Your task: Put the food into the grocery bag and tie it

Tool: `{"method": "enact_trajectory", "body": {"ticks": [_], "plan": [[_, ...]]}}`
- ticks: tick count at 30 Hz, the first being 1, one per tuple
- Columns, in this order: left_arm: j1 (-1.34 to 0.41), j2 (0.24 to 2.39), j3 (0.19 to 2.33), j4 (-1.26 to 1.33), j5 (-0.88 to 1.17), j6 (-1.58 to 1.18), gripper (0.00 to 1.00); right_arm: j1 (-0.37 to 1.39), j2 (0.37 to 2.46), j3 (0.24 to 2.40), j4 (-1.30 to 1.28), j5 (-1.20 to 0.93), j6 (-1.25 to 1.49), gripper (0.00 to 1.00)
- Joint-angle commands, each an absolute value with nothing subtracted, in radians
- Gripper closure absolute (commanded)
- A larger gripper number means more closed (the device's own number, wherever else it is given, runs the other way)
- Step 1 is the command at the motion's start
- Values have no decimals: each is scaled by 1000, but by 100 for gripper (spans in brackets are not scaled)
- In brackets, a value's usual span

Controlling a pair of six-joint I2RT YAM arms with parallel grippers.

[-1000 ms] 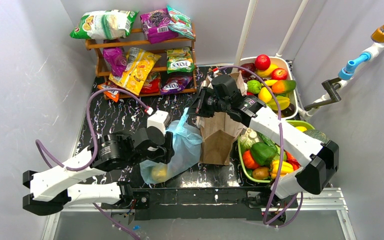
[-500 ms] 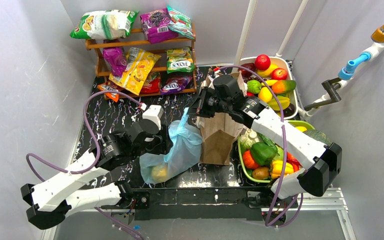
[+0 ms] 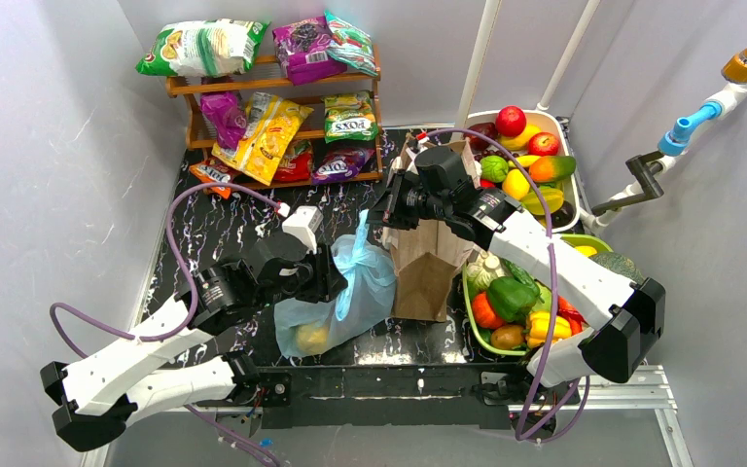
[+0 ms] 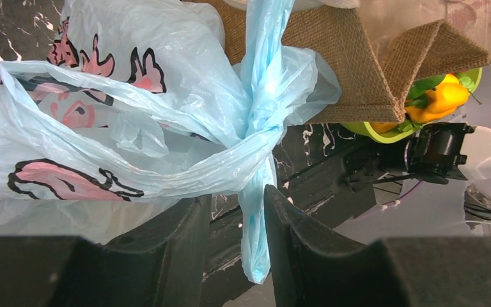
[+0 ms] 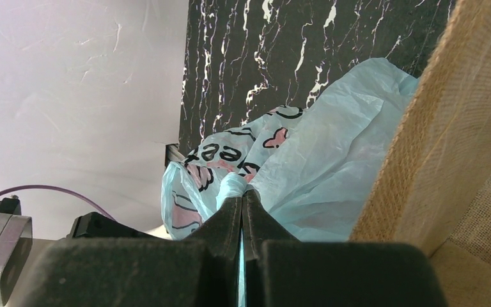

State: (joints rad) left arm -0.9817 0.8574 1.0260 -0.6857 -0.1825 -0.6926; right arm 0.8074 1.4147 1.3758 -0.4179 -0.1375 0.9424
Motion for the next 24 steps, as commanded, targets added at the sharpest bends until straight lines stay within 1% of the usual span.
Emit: {"method": "enact_trajectory", "body": {"ticks": [1,5,9,14,24], "plan": [[-974,846,1030,-706,-152,-746,64,813,1382,1374,-391,-135,933,99],[-974,829,1043,-769,-141,-799,60,813,1382,1376,-393,-132,932,99],[-974,818,1070,-857,-146,-823,61,813,1387,1379,-394,-130,932,99],[-974,784,1037,-815,-152,-825,65,814,1393,1384,-391,-134,933,99],[-974,879,1049,-734,-137,-793,68,814,1387,1381,-396,-130,932,99]]}}
